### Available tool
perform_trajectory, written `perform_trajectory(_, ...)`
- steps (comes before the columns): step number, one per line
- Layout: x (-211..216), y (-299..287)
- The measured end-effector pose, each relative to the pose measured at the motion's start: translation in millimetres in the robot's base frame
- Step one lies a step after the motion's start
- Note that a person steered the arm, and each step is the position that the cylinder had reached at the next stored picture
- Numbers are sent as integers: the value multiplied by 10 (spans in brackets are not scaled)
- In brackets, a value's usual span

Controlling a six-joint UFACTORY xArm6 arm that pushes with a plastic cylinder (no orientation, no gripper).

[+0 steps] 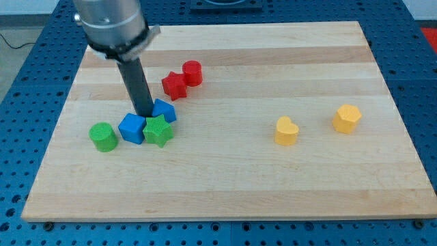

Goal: Move the blue triangle towards the center of the board

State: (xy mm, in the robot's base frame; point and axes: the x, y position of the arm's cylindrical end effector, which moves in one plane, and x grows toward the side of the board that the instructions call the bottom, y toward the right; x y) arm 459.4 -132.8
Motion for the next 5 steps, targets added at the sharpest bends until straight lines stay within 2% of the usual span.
perform_trajectory(1, 78, 357)
perform_trajectory(3, -157, 1129)
perform_trajectory(5, -73, 1177)
